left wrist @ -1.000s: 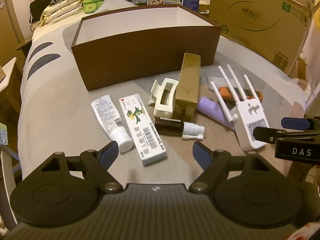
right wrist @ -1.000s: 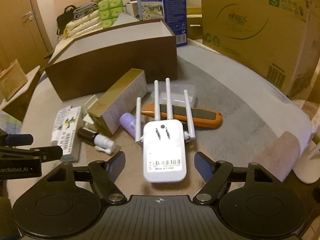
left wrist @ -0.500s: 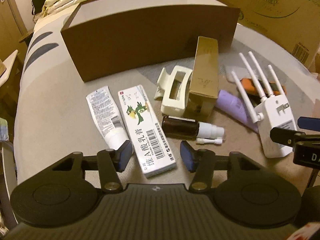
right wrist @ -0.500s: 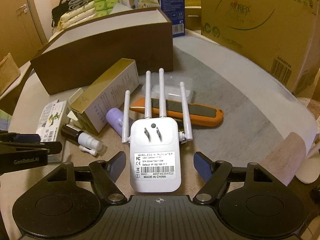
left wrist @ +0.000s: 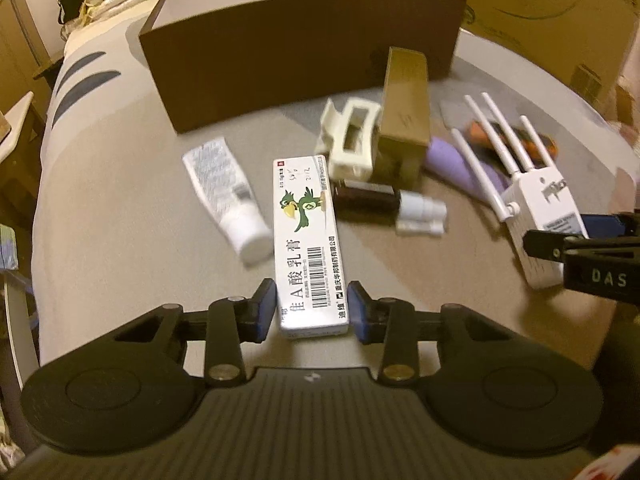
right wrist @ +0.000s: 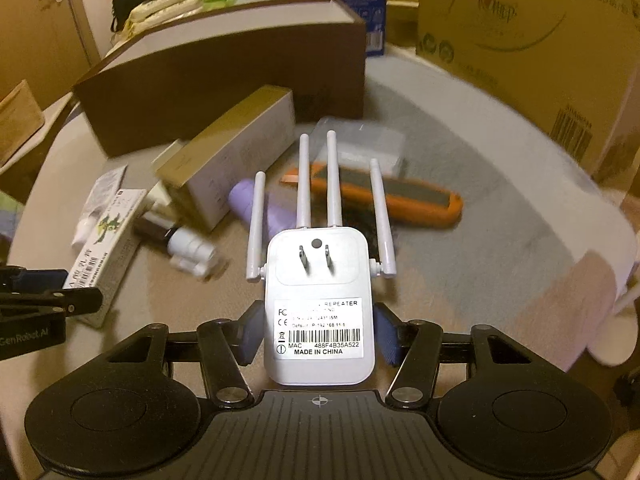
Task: Organize rigid objects
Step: 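Close the left tool on the ointment box while the right tool grips the repeater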
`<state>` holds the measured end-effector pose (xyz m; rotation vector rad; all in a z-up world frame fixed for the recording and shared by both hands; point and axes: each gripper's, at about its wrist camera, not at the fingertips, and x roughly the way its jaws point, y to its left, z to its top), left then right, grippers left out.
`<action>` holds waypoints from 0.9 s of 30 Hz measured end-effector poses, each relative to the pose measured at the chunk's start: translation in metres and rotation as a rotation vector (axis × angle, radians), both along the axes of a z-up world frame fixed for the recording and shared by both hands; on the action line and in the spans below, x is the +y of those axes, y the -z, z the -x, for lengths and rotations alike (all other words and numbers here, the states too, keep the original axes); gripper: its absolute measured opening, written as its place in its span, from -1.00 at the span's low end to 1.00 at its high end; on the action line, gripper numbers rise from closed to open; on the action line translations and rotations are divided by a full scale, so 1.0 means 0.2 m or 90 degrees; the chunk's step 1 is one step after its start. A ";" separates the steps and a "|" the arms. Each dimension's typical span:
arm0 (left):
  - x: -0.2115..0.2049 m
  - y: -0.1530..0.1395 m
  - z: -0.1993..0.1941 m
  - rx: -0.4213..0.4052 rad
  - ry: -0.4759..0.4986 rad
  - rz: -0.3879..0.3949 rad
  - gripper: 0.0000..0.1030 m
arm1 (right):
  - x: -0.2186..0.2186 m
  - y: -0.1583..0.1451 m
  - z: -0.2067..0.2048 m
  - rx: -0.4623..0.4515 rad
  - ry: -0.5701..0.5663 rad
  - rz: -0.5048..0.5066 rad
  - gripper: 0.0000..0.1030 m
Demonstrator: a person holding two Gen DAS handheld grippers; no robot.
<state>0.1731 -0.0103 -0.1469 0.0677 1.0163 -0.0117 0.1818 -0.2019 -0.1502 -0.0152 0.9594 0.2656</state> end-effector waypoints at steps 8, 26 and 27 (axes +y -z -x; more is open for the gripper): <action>-0.01 -0.04 -0.01 0.016 0.042 0.011 -0.25 | 0.06 -0.01 0.05 0.017 -0.017 0.025 0.08; -0.04 0.01 -0.16 0.028 0.024 -0.019 -0.31 | 0.09 0.00 -0.01 0.020 -0.025 0.047 0.03; -0.04 0.00 -0.16 0.026 0.026 -0.022 -0.33 | 0.09 0.01 0.00 0.017 -0.028 0.052 0.02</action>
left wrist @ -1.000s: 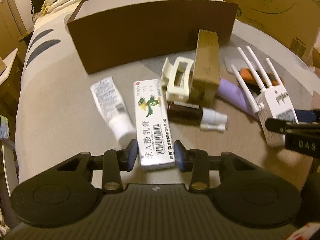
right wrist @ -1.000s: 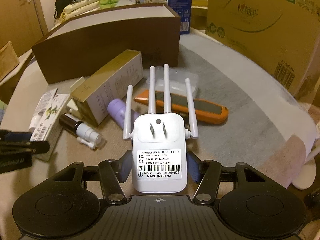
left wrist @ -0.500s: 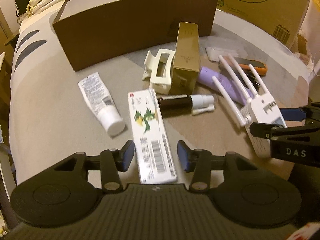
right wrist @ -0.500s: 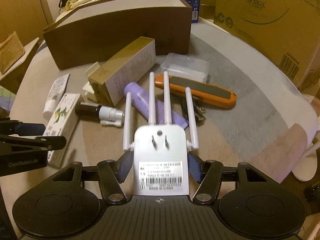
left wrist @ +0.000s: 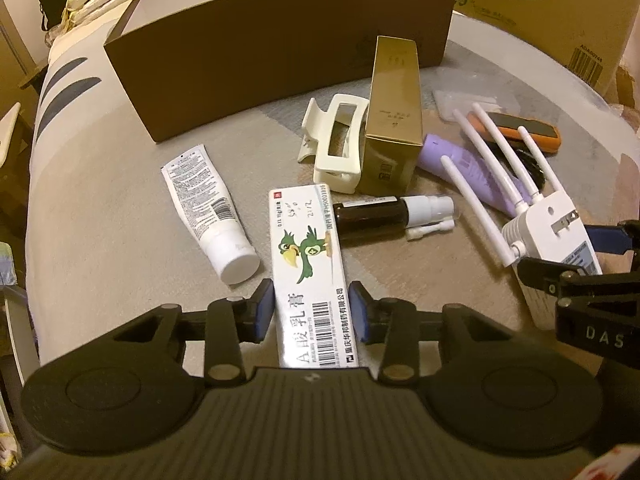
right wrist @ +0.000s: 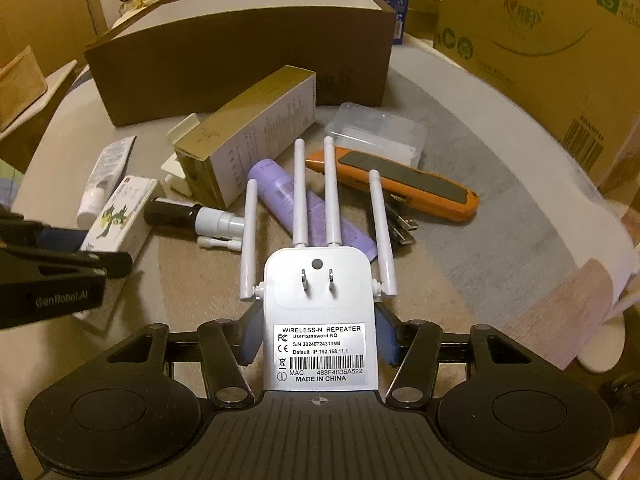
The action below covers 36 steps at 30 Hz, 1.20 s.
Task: Organize rigid objects
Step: 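Close the left tool on the ointment box while the right tool grips the repeater, then carry both items over the brown box and lower them inside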
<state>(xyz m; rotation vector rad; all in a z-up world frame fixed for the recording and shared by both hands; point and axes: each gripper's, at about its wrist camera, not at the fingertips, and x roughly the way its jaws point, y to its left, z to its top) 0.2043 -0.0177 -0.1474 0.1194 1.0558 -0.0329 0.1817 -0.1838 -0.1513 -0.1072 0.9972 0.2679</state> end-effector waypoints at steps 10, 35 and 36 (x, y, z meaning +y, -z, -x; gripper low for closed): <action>0.00 -0.12 0.12 -0.047 0.013 0.000 -0.34 | -0.03 -0.11 0.13 -0.022 0.005 -0.019 0.02; 0.07 -0.66 0.13 -0.210 0.008 0.008 -0.35 | 0.02 -0.56 0.01 -0.112 -0.024 -0.131 0.02; 0.07 -0.68 0.10 -0.217 0.005 0.010 -0.35 | 0.03 -0.58 -0.03 -0.117 -0.028 -0.137 0.02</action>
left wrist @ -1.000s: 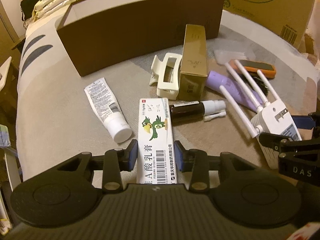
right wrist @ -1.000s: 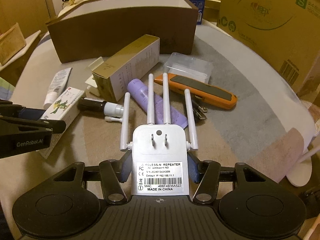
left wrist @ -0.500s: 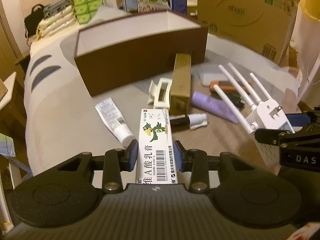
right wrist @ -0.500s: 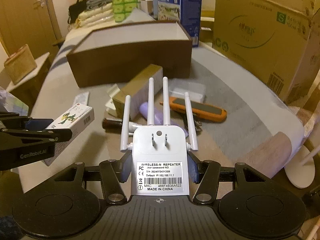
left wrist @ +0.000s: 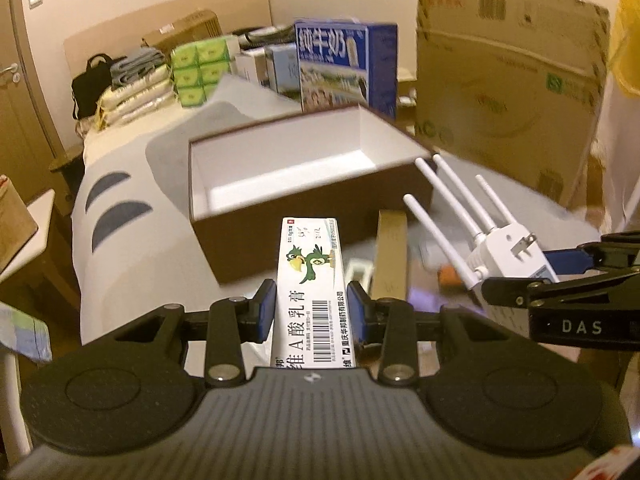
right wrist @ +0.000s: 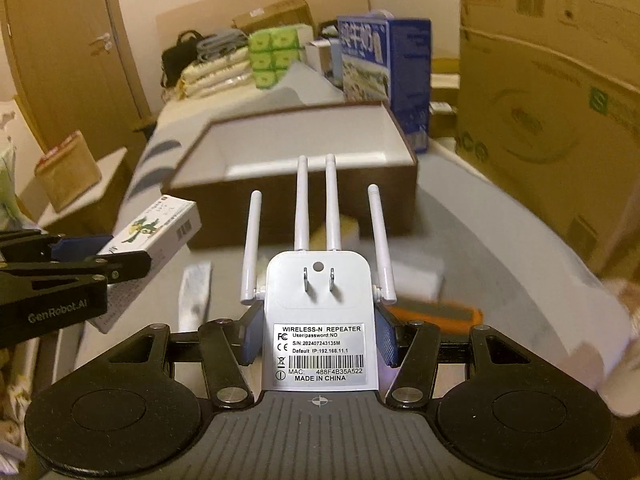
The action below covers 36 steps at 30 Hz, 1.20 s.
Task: Organize rigid objects
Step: 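Carry both items over the brown box and lower them inside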
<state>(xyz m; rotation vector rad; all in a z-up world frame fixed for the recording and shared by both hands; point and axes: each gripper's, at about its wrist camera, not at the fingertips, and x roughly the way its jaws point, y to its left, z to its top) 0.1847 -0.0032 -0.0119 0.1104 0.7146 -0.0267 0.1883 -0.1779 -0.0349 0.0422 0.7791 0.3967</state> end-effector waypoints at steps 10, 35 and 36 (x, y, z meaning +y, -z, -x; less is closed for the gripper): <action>0.10 -0.12 -0.49 -0.048 -0.045 0.009 -0.35 | 0.15 -0.16 -0.51 -0.029 -0.033 -0.037 0.02; 0.15 0.31 -1.34 0.037 -0.086 0.005 -0.35 | 0.32 0.27 -1.47 0.089 -0.042 -0.011 0.02; 0.15 0.33 -1.35 0.043 -0.087 0.008 -0.34 | 0.33 0.29 -1.48 0.094 -0.041 -0.008 0.02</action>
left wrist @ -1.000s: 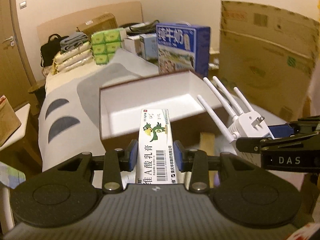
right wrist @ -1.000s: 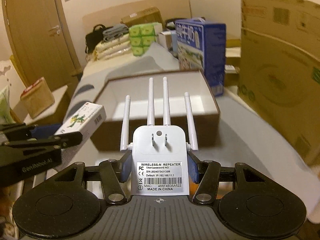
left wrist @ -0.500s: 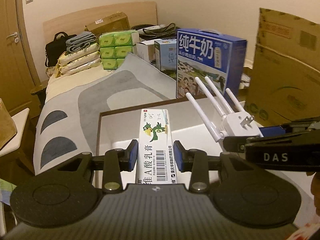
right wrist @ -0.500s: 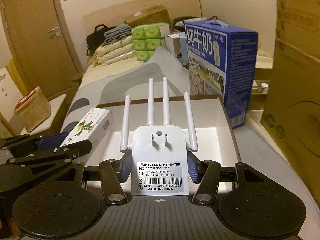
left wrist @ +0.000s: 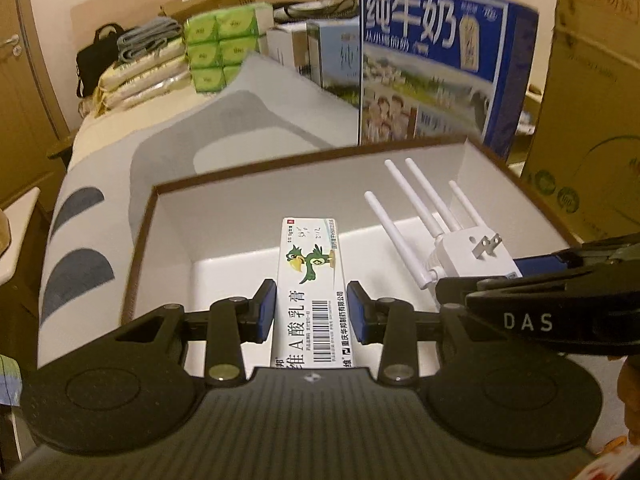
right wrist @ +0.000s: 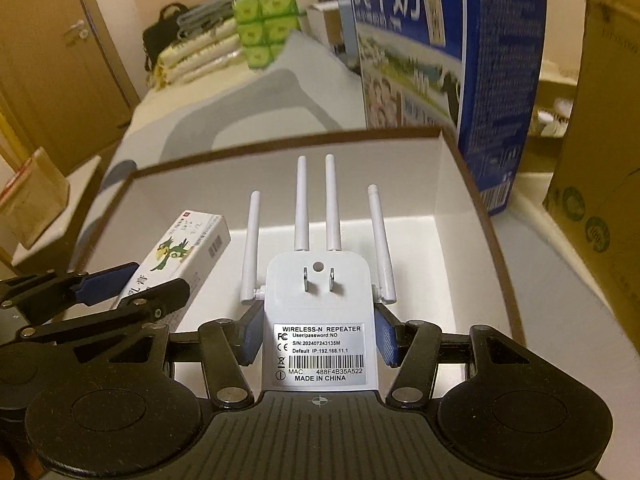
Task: Organize rigid objects
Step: 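Carry both items over the brown box and lower them inside, then open both tools to release the items and withdraw from the box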
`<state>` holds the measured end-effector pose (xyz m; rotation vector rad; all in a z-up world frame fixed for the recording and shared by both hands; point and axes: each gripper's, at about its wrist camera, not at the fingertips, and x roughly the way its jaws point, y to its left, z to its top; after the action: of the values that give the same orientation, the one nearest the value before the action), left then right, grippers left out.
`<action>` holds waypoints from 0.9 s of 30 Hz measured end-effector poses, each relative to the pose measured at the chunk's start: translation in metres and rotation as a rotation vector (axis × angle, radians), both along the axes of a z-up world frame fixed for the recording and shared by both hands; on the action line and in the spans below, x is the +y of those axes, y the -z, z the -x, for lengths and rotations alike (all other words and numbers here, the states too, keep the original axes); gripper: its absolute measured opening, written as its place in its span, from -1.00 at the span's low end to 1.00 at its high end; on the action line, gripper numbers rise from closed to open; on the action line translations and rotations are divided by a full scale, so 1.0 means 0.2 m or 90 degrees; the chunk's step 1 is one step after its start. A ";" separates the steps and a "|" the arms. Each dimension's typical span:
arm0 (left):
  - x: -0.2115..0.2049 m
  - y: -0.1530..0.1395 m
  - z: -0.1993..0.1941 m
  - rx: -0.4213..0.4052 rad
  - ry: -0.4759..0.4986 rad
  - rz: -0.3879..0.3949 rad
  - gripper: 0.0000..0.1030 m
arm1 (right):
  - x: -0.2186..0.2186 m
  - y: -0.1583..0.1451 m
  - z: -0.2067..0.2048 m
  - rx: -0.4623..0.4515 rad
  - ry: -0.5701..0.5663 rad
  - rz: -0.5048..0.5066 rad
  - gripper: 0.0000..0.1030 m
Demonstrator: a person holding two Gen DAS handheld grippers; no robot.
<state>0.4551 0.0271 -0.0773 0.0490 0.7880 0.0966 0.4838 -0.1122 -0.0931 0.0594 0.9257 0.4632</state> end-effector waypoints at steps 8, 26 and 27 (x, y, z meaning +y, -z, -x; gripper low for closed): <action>0.06 0.07 -0.07 0.023 -0.011 0.035 -0.31 | 0.01 0.03 -0.06 -0.004 0.021 -0.004 0.05; 0.08 -0.19 0.27 -0.025 0.041 0.049 0.50 | -0.15 -0.18 0.32 -0.049 0.009 -0.038 0.31; 0.08 -0.21 0.32 -0.030 0.045 0.049 0.54 | -0.16 -0.20 0.36 -0.053 0.010 -0.040 0.31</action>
<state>0.3912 0.0425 -0.0345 0.0016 0.7408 0.0006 0.4123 -0.1448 -0.0536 0.1036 0.8284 0.4766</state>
